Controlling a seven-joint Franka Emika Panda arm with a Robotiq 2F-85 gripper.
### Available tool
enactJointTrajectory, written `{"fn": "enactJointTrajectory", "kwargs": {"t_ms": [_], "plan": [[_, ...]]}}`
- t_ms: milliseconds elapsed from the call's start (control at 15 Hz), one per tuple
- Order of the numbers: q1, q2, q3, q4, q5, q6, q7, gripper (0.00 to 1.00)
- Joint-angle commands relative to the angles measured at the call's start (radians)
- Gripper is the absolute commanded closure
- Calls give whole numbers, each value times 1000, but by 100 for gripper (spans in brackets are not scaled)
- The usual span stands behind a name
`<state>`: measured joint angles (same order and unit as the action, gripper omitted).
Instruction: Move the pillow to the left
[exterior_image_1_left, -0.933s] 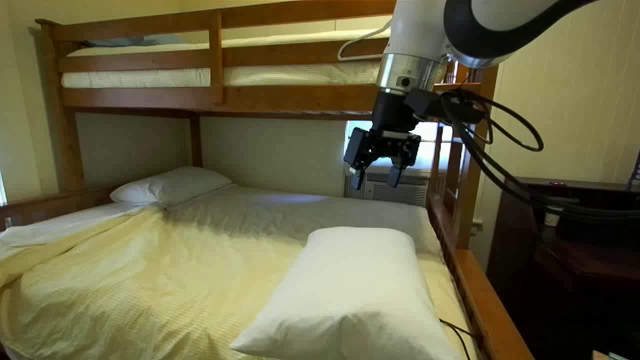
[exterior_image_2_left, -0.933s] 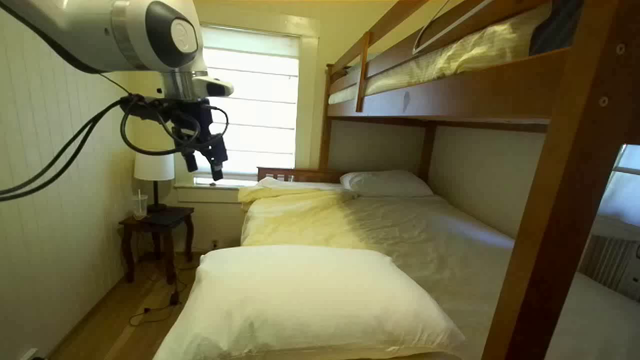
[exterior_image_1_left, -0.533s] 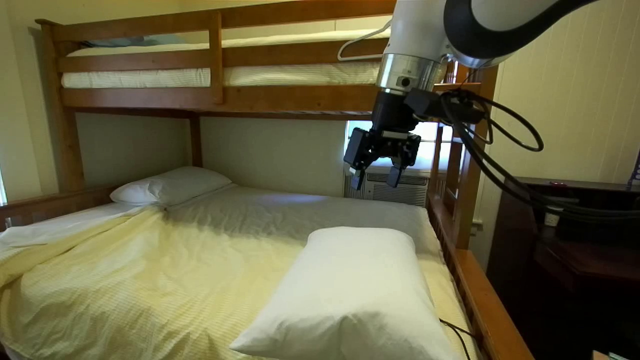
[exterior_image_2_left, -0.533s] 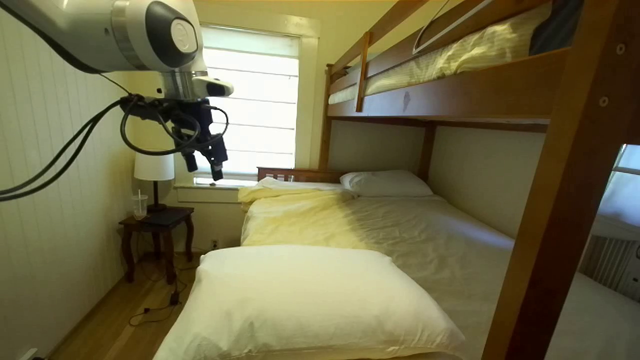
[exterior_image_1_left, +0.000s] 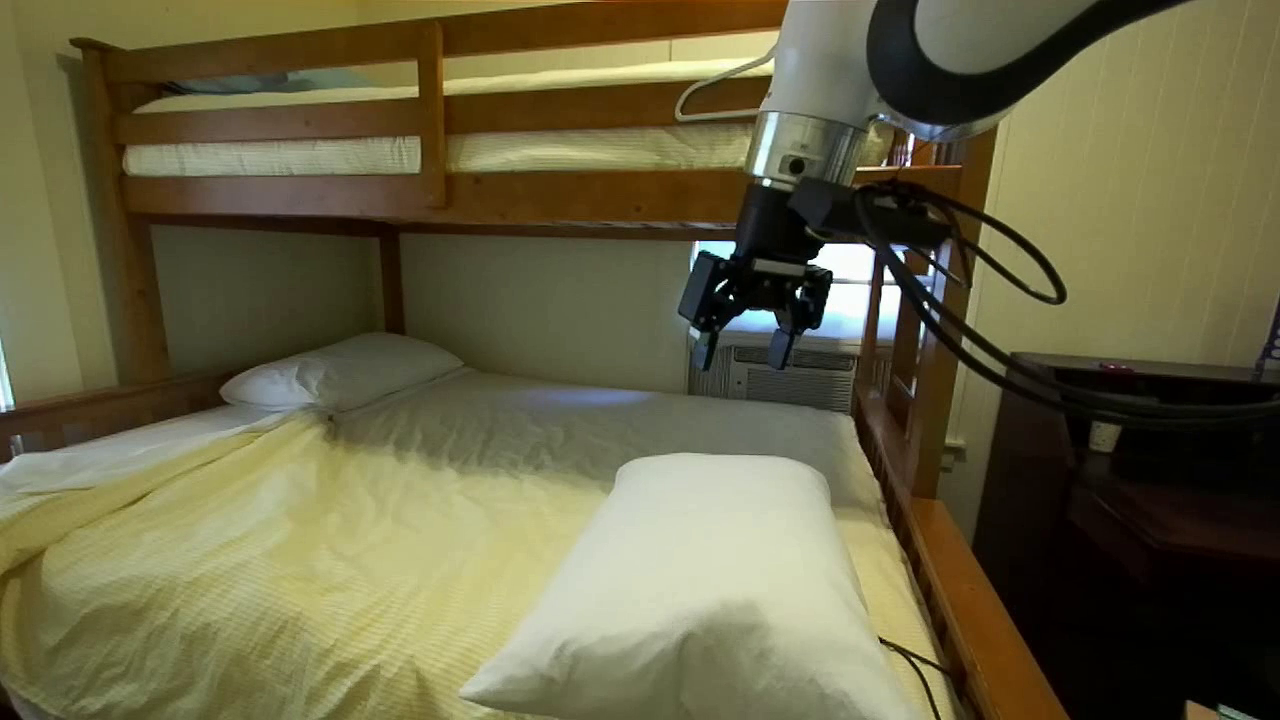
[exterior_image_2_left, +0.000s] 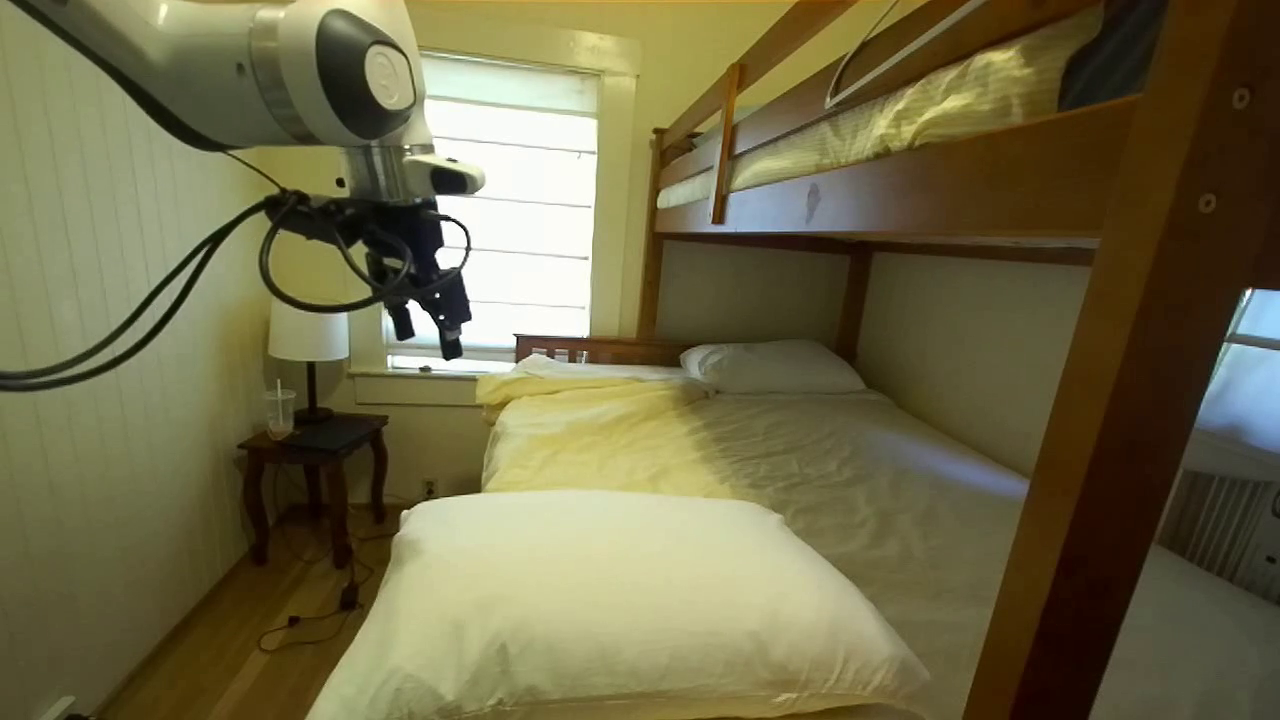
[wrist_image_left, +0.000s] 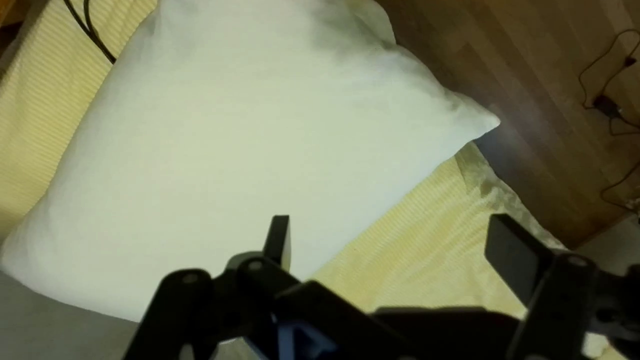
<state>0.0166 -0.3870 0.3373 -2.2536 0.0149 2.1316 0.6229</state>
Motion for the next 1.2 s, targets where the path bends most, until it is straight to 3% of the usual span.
{"fn": "enactJointTrajectory", "kwargs": {"t_ms": [0, 200, 467, 733, 800, 1133], "plan": [[-29, 188, -18, 164, -48, 5, 102, 0], [-37, 349, -27, 334, -154, -131, 238, 0], [35, 532, -85, 542, -359, -297, 441, 0], [124, 700, -160, 747, -369, -542, 516, 0], [115, 594, -174, 602, -352, -424, 467, 0], [147, 685, -195, 710, -349, -504, 492, 0]]}}
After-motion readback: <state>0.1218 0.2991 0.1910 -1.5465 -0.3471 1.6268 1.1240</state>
